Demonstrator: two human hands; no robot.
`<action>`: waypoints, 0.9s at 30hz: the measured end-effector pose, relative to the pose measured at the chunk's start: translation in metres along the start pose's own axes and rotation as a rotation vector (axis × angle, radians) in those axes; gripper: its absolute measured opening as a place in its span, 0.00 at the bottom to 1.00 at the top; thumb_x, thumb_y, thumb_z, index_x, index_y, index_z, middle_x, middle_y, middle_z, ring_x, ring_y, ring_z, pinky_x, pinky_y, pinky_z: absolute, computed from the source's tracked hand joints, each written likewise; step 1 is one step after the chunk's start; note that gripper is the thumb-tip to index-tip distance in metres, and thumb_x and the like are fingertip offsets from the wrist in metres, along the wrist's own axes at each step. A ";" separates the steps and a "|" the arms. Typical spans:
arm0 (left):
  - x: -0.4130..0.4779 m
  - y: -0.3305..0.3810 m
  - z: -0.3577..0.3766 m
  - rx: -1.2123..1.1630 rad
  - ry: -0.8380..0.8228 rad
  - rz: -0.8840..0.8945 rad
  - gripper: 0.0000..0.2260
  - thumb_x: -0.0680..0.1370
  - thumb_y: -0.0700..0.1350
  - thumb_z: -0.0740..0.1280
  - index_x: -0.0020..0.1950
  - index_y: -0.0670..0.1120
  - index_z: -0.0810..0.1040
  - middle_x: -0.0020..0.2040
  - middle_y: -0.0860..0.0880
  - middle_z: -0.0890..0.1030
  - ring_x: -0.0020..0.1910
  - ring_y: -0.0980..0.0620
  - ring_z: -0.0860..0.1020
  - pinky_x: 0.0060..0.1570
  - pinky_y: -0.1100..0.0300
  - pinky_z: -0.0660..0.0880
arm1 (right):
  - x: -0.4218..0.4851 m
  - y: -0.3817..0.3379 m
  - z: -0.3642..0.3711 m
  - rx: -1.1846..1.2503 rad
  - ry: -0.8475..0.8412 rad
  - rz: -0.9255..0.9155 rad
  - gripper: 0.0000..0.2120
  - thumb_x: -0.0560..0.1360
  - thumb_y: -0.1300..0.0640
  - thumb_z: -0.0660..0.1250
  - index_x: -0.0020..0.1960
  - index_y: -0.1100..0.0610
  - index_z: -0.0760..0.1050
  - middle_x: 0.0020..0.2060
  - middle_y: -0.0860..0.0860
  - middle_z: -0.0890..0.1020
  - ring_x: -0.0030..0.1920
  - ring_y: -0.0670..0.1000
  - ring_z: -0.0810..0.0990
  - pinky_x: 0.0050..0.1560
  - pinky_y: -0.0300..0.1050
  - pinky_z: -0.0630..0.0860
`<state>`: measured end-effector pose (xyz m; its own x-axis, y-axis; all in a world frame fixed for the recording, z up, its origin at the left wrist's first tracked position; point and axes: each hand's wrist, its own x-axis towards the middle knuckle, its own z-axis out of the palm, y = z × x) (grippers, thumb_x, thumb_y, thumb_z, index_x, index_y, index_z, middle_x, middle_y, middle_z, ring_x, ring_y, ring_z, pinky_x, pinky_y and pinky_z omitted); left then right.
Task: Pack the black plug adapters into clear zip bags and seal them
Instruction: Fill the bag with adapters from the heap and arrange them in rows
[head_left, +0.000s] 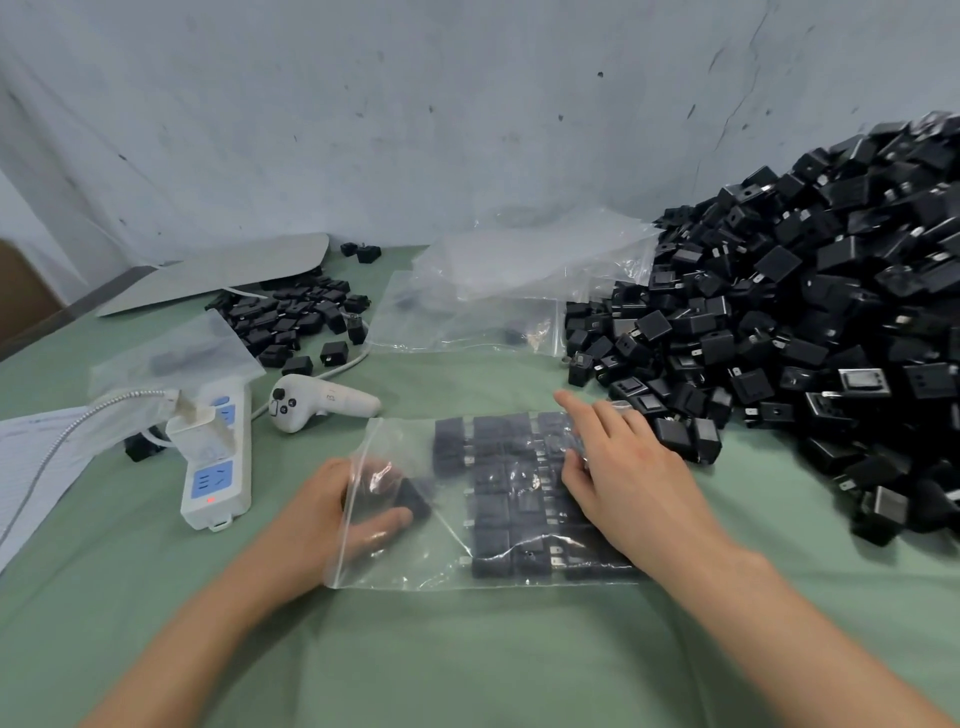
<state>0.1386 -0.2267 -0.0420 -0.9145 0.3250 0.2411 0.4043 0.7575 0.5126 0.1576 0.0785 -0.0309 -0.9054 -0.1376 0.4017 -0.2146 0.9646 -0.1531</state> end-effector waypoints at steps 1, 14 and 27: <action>-0.001 0.000 0.000 0.006 0.010 0.012 0.10 0.71 0.60 0.72 0.50 0.64 0.77 0.53 0.69 0.75 0.52 0.70 0.74 0.45 0.77 0.69 | 0.000 0.000 0.000 -0.002 0.001 -0.002 0.26 0.79 0.53 0.60 0.76 0.52 0.64 0.54 0.49 0.77 0.54 0.54 0.75 0.36 0.43 0.75; 0.019 0.009 0.011 0.053 -0.046 0.010 0.13 0.69 0.70 0.65 0.42 0.62 0.77 0.41 0.63 0.77 0.50 0.65 0.71 0.46 0.63 0.67 | 0.001 0.001 0.001 0.004 -0.006 -0.006 0.25 0.80 0.51 0.59 0.76 0.51 0.62 0.55 0.47 0.76 0.55 0.53 0.75 0.37 0.43 0.76; 0.014 0.007 0.009 -0.093 -0.045 0.007 0.09 0.78 0.64 0.64 0.49 0.63 0.81 0.49 0.66 0.77 0.47 0.62 0.78 0.47 0.60 0.73 | 0.001 0.001 0.000 0.023 -0.005 -0.014 0.25 0.79 0.52 0.60 0.76 0.51 0.63 0.55 0.48 0.77 0.54 0.54 0.75 0.36 0.44 0.75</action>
<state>0.1288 -0.2117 -0.0423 -0.9104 0.3572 0.2088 0.4089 0.6995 0.5861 0.1563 0.0791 -0.0304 -0.9039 -0.1520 0.3997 -0.2354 0.9572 -0.1684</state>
